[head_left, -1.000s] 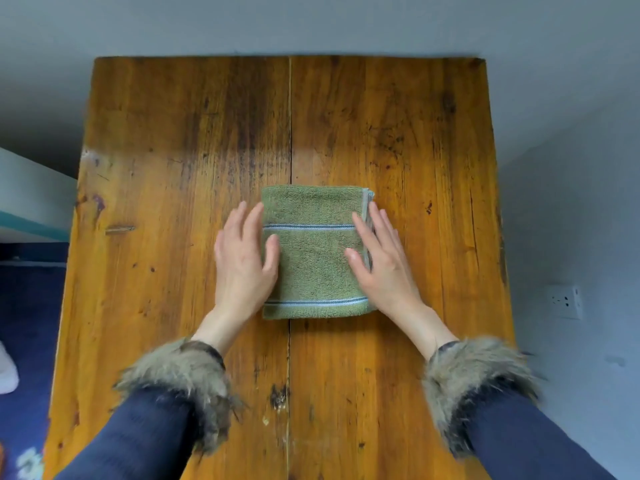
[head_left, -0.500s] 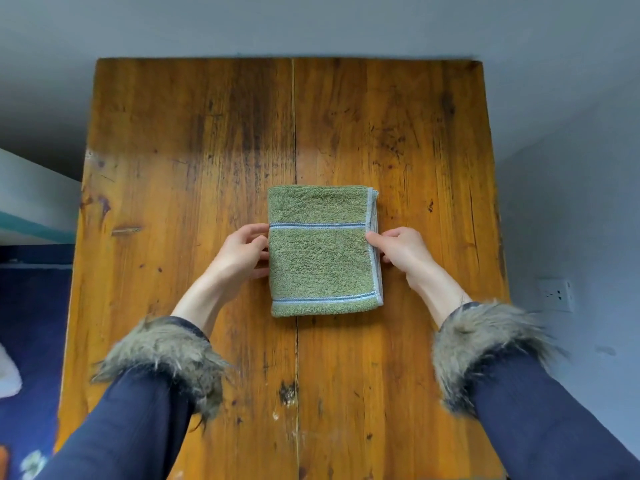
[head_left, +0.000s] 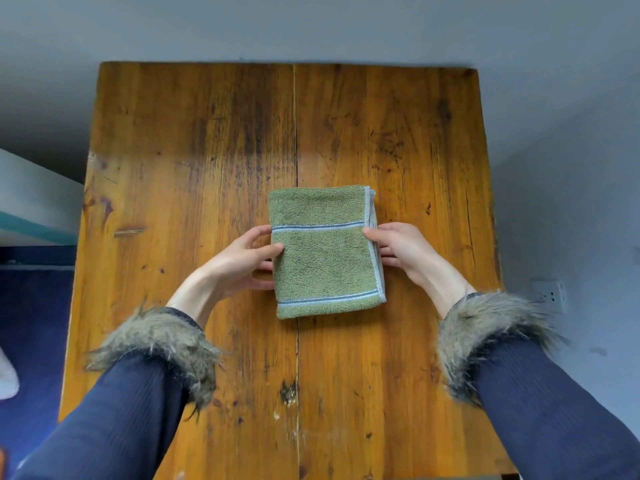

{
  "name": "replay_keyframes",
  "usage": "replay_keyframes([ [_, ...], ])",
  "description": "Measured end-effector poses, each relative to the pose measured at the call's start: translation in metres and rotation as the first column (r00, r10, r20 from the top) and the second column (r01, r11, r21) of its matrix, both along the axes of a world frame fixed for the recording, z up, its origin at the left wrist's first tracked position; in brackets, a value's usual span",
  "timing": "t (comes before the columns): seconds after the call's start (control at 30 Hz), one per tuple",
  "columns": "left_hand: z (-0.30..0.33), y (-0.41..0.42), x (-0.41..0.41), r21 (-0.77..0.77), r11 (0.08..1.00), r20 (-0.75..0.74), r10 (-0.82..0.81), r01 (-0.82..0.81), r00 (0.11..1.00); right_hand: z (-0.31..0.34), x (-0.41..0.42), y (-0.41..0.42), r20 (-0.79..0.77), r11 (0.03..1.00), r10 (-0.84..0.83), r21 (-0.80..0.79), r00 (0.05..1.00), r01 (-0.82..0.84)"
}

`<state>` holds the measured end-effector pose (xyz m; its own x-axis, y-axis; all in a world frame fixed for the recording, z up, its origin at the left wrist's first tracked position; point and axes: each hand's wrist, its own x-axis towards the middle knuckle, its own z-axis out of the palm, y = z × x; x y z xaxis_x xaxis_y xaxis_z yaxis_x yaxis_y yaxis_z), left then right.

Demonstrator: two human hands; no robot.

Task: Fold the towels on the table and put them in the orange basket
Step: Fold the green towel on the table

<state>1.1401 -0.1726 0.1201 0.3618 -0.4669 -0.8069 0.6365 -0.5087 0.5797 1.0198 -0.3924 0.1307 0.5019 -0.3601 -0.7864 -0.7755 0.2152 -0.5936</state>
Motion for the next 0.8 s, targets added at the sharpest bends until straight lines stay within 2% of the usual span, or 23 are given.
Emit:
replay_keyframes([
  [0.17, -0.004, -0.005, -0.013, 0.045, 0.999, 0.145, 0.005, -0.011, 0.989, 0.002, -0.002, -0.006, 0.018, 0.997, 0.060, 0.045, 0.998, -0.061],
  [0.47, 0.012, 0.014, -0.055, 0.049, 0.989, 0.198, 0.128, -0.140, 0.972, 0.018, -0.010, 0.001, -0.001, 0.975, 0.213, 0.063, 0.977, -0.212],
  [0.63, 0.051, 0.067, -0.083, 0.037, 0.965, 0.226, 0.245, -0.260, 0.943, 0.049, -0.011, 0.036, 0.055, 0.934, 0.330, 0.124, 0.942, -0.335],
  [0.8, 0.100, 0.153, -0.107, 0.018, 0.918, 0.282, 0.375, -0.396, 0.883, 0.090, 0.001, 0.111, 0.157, 0.866, 0.463, 0.130, 0.872, -0.483],
])
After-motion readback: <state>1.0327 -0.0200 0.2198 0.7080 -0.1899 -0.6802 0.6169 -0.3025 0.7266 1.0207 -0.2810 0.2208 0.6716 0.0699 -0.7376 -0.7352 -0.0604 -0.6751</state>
